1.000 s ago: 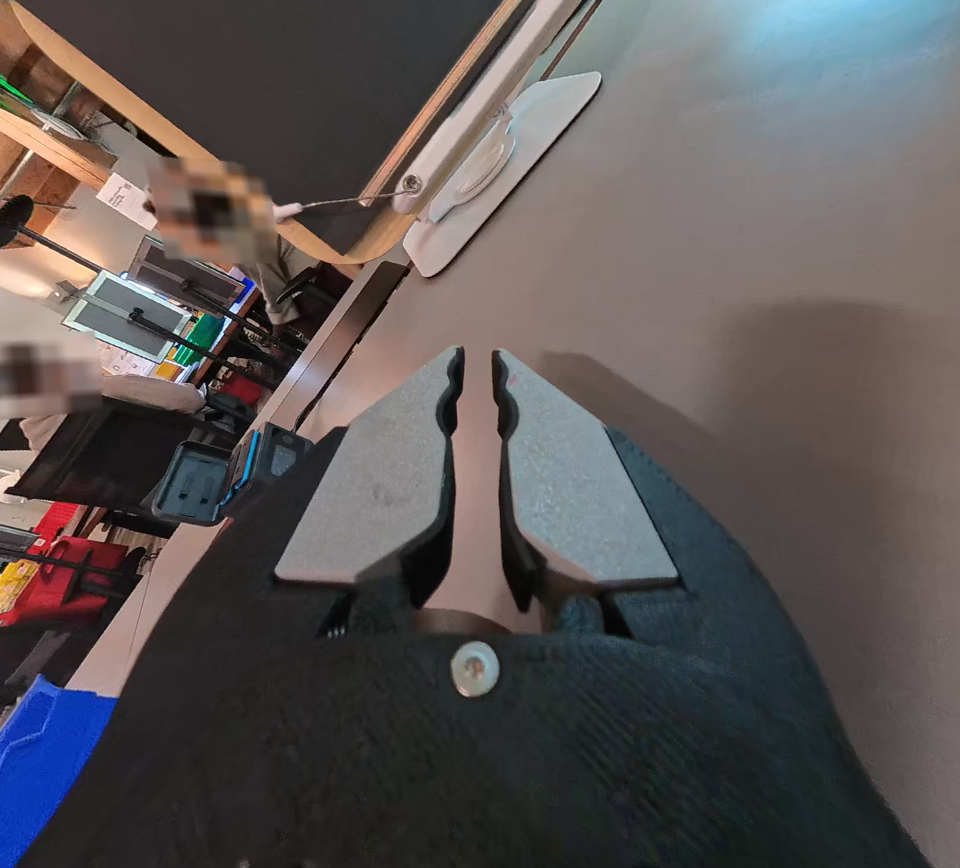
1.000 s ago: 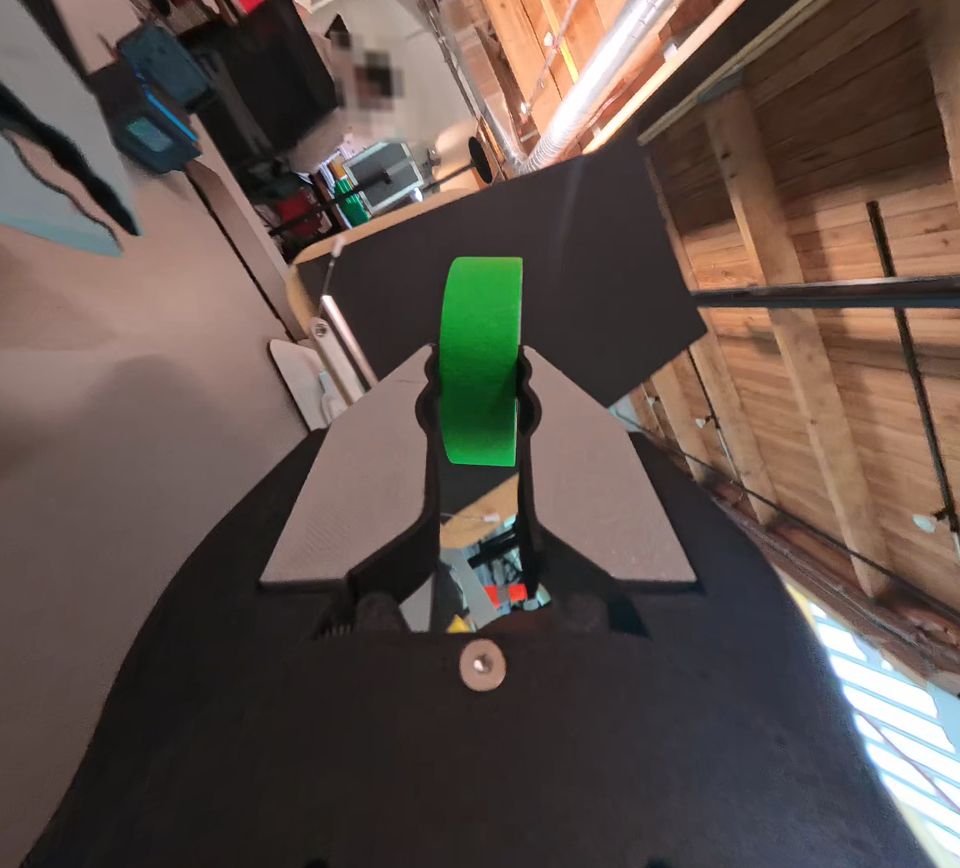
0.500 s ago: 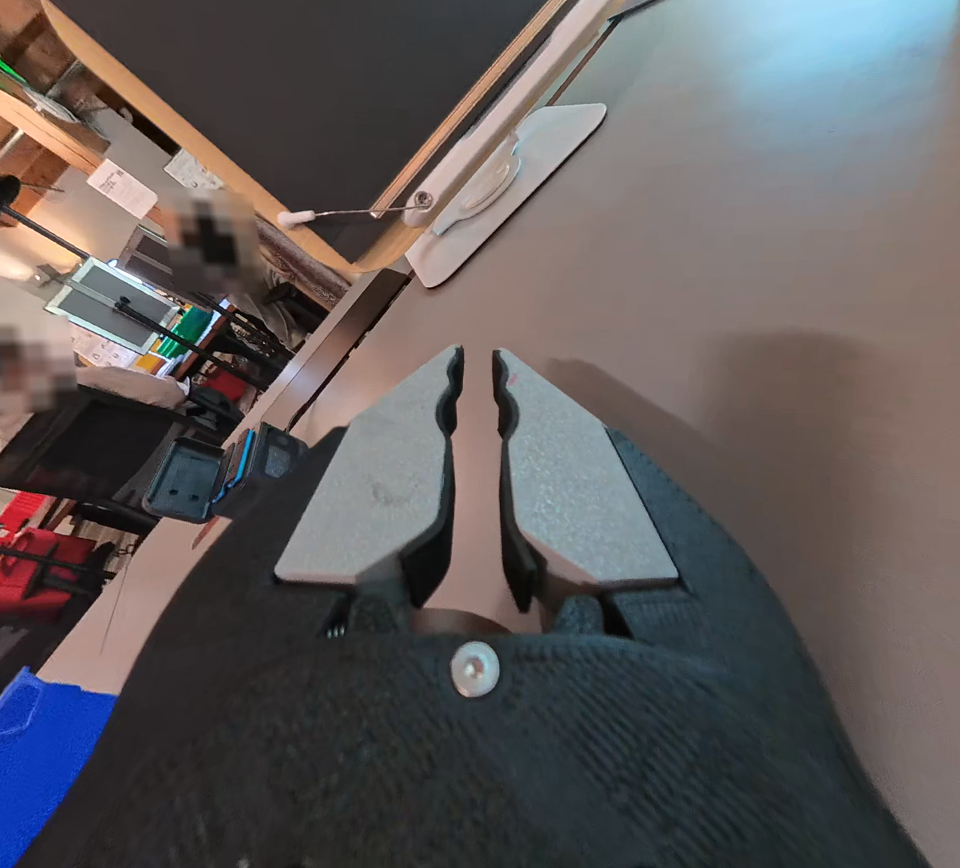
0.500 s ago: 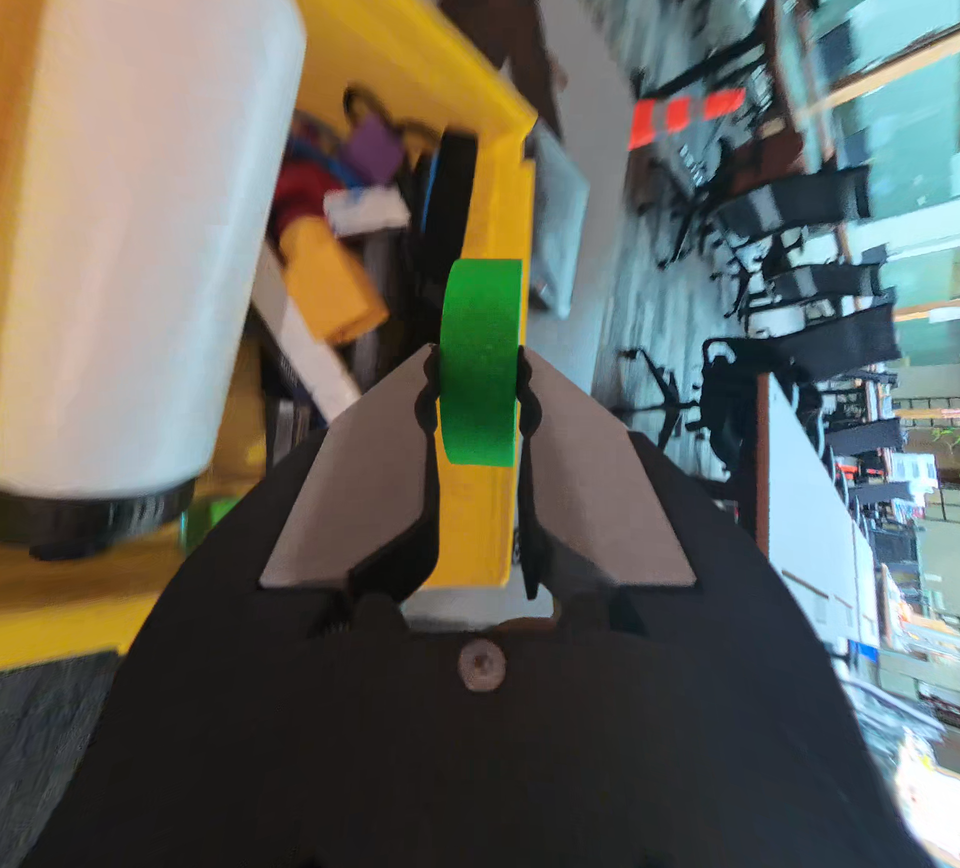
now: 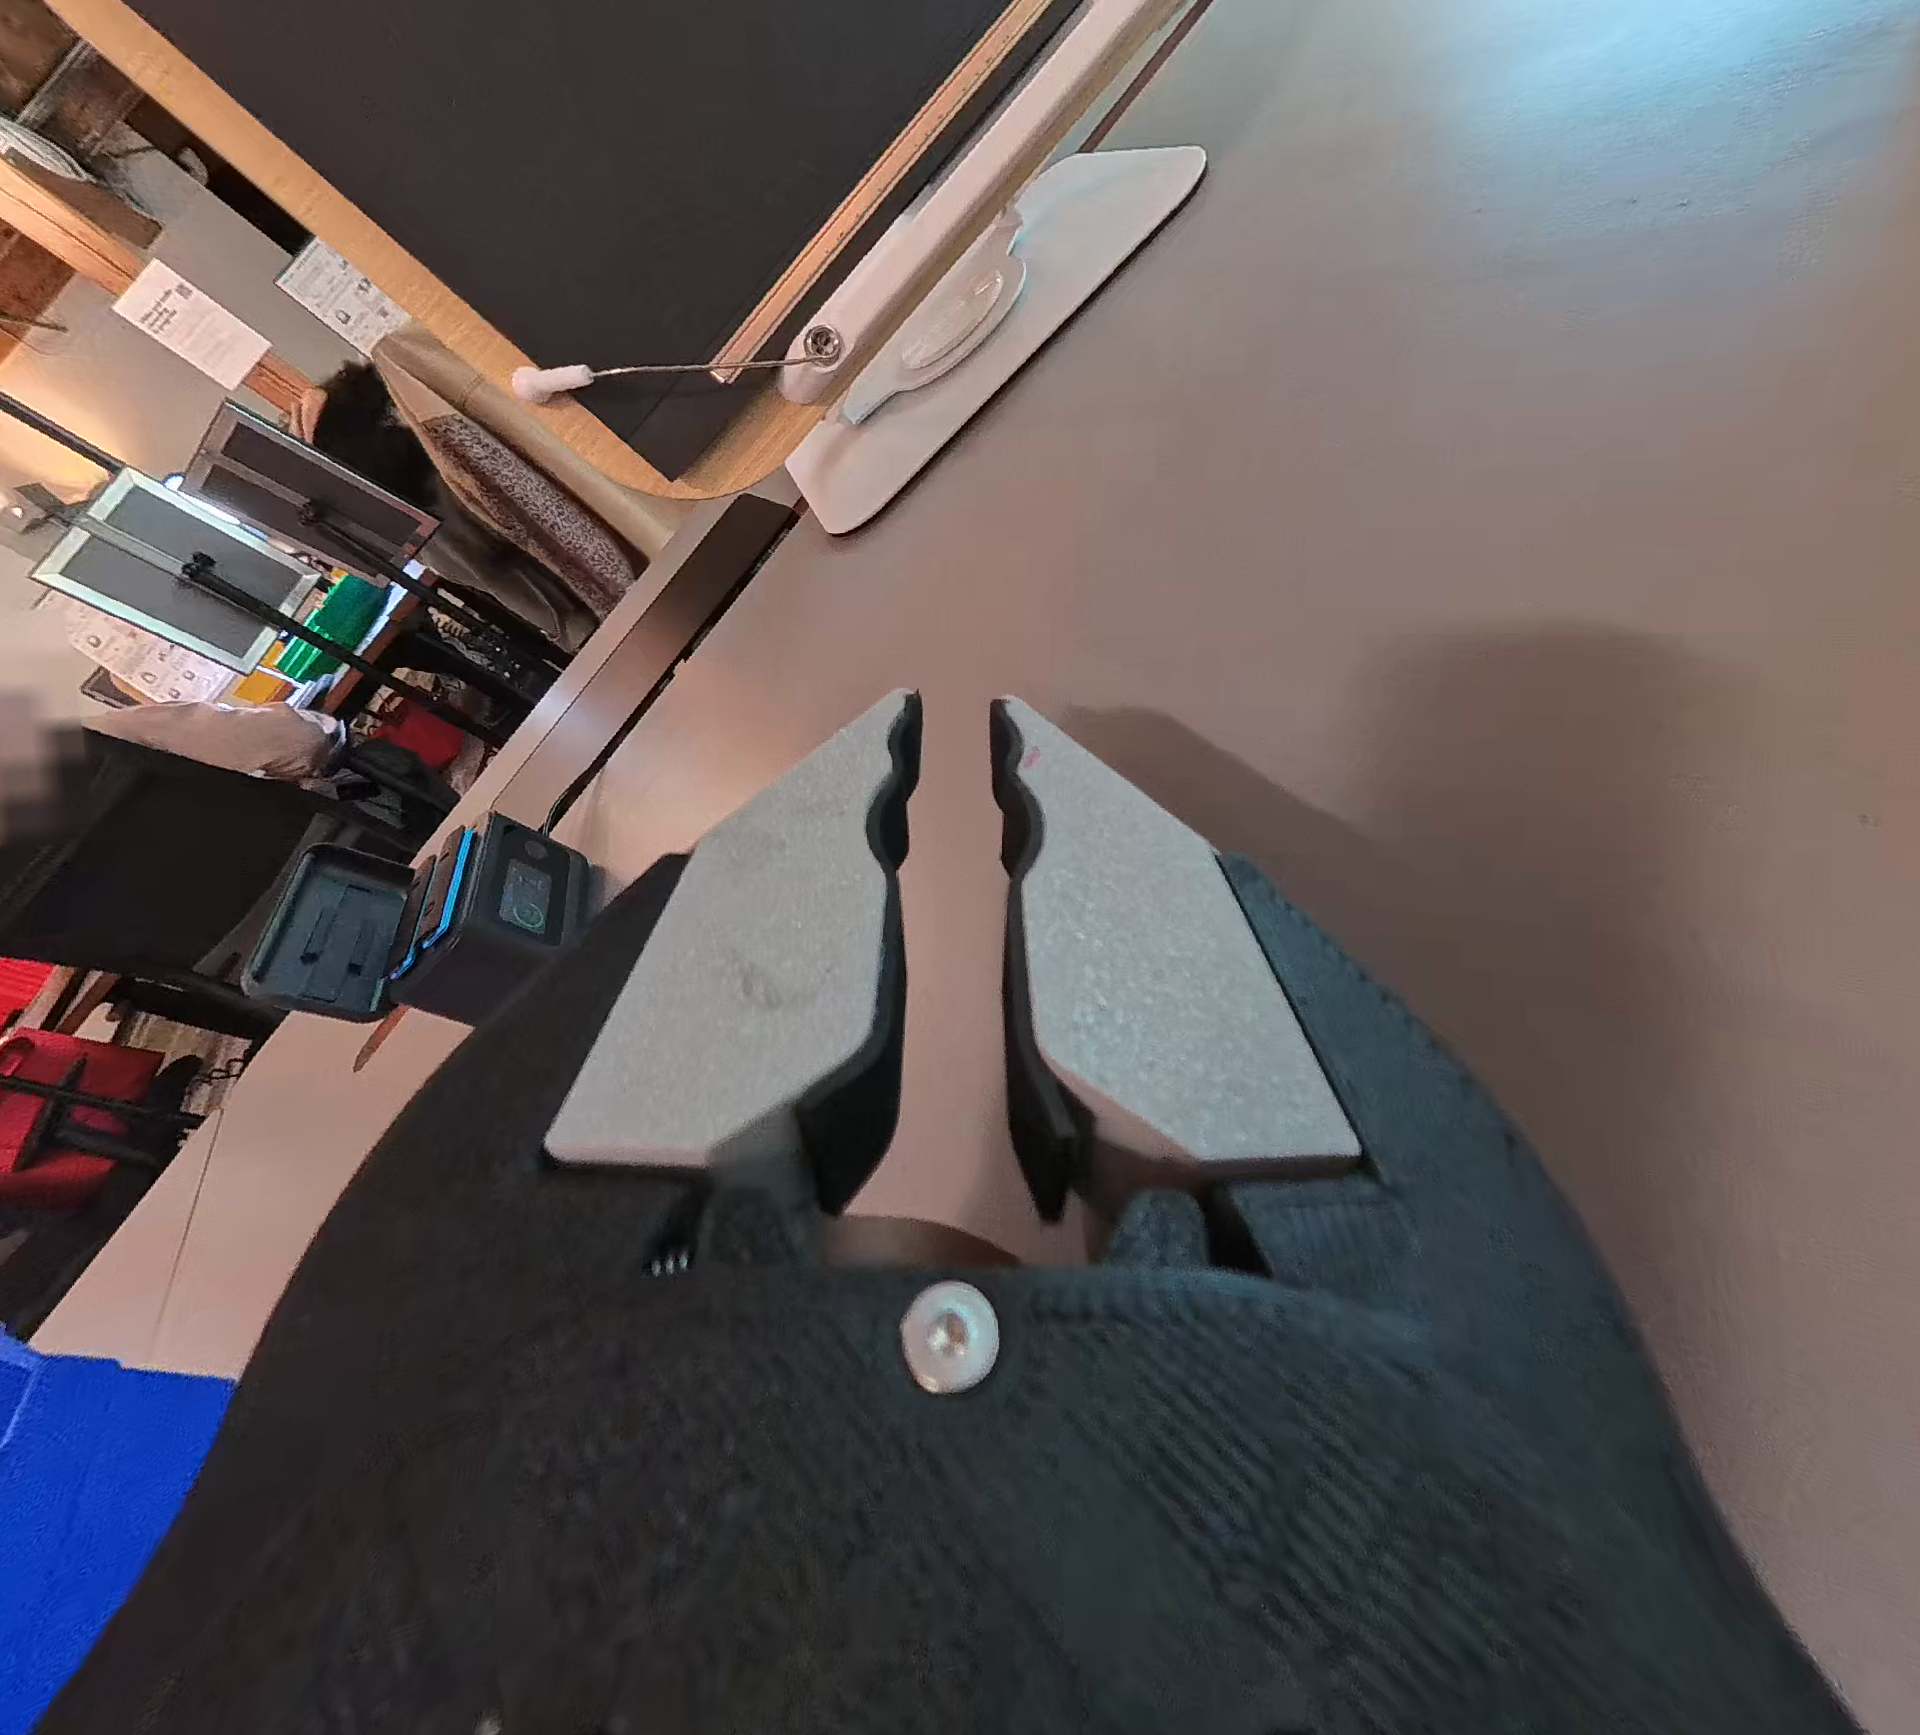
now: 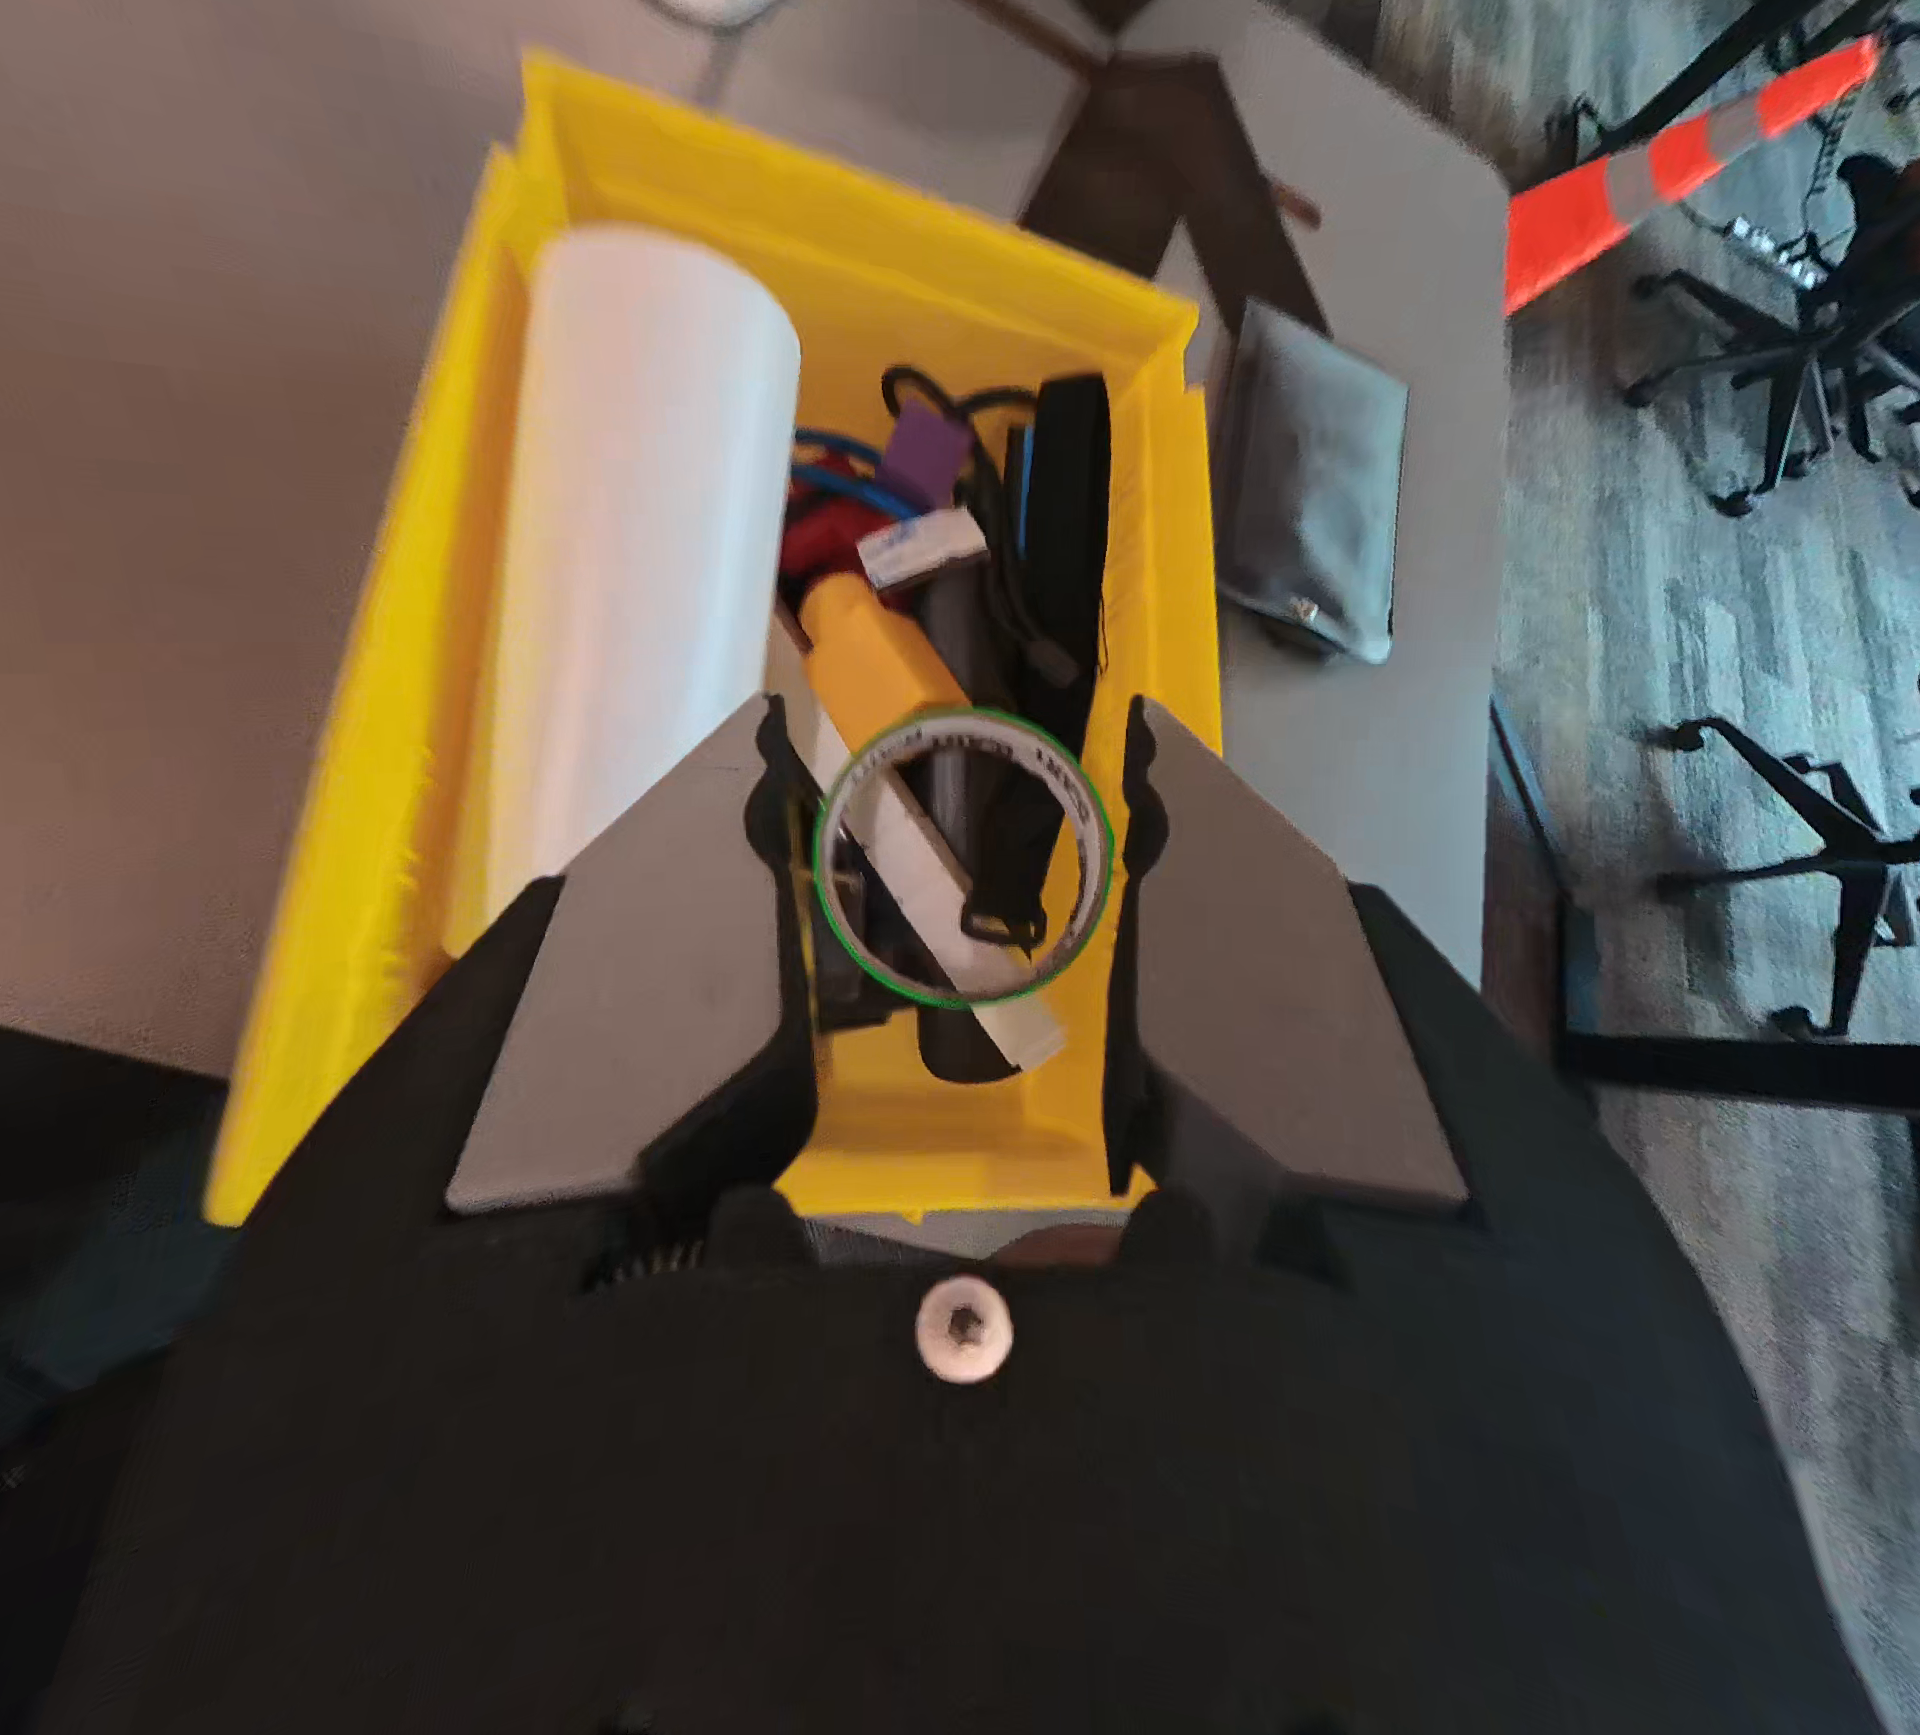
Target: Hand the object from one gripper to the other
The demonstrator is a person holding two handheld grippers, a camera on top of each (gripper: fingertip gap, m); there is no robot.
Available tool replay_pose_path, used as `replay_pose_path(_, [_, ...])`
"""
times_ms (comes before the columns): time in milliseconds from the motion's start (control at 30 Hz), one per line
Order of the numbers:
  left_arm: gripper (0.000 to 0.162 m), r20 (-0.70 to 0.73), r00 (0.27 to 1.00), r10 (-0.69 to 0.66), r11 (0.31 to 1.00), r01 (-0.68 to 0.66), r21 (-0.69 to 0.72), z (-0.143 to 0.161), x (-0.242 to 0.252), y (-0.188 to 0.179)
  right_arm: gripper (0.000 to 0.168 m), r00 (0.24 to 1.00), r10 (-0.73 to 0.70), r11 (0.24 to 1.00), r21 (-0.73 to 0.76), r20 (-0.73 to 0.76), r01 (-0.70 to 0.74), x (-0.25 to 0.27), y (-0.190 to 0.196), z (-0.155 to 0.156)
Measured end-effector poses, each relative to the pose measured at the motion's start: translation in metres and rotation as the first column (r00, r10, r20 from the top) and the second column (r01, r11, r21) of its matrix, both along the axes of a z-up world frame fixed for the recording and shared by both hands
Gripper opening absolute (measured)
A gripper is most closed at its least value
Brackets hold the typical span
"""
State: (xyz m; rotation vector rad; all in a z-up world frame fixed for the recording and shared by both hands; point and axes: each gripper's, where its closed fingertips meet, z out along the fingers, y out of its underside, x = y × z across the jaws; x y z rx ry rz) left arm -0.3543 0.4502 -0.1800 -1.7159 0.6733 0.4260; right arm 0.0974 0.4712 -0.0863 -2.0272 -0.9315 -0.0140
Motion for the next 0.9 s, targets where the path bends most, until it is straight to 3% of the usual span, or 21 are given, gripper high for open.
replay_pose_path(100, [0.011,-0.015,1.0,-0.002,1.0,0.002,0.0,-0.001,0.001,0.0,0.065,0.98,0.108,0.993,0.069,-0.17,-0.097,-0.046,-0.016,0.037])
replay_pose_path(167, [0.011,-0.018,1.0,0.001,1.0,-0.001,0.001,-0.001,0.001,0.0,0.065,0.898,0.276,0.961,0.08,-0.342,-0.265,-0.102,-0.045,0.061])
replay_pose_path(233, [0.011,-0.013,1.0,0.003,1.0,-0.003,0.004,0.0,0.0,0.0,0.074,0.723,0.457,0.871,0.096,-0.519,-0.481,-0.162,-0.087,0.083])
replay_pose_path(300, [0.011,-0.01,1.0,0.01,1.0,-0.01,0.007,0.0,-0.002,0.0,0.068,0.514,0.555,0.746,0.119,-0.654,-0.655,-0.214,-0.123,0.093])
replay_pose_path(367, [0.011,-0.008,1.0,0.017,1.0,-0.017,0.007,0.0,-0.004,0.0,0.063,0.414,0.559,0.666,0.091,-0.719,-0.741,-0.258,-0.135,0.077])
replay_pose_path(433, [0.011,-0.003,1.0,0.021,1.0,-0.021,0.007,0.001,-0.006,0.001,0.065,0.443,0.527,0.66,0.021,-0.726,-0.751,-0.301,-0.12,0.038])
replay_pose_path(533, [0.01,0.006,1.0,0.031,1.0,-0.031,0.004,0.001,-0.008,0.002,0.071,0.595,0.464,0.723,-0.107,-0.656,-0.682,-0.351,-0.074,-0.038])
replay_pose_path(633, [0.011,0.021,0.999,0.049,0.999,-0.05,0.003,0.004,-0.012,0.002,0.072,0.677,0.422,0.784,-0.131,-0.603,-0.606,-0.387,-0.028,-0.085])
replay_pose_path(733, [0.01,0.036,0.997,0.075,0.997,-0.076,0.008,0.008,-0.019,0.002,0.067,0.731,0.424,0.838,-0.074,-0.535,-0.541,-0.411,0.006,-0.102])
replay_pose_path(900, [0.011,0.057,0.994,0.096,0.995,-0.096,0.001,0.009,-0.025,0.003,0.069,0.706,0.507,0.8,-0.035,-0.494,-0.599,-0.43,-0.001,-0.102])
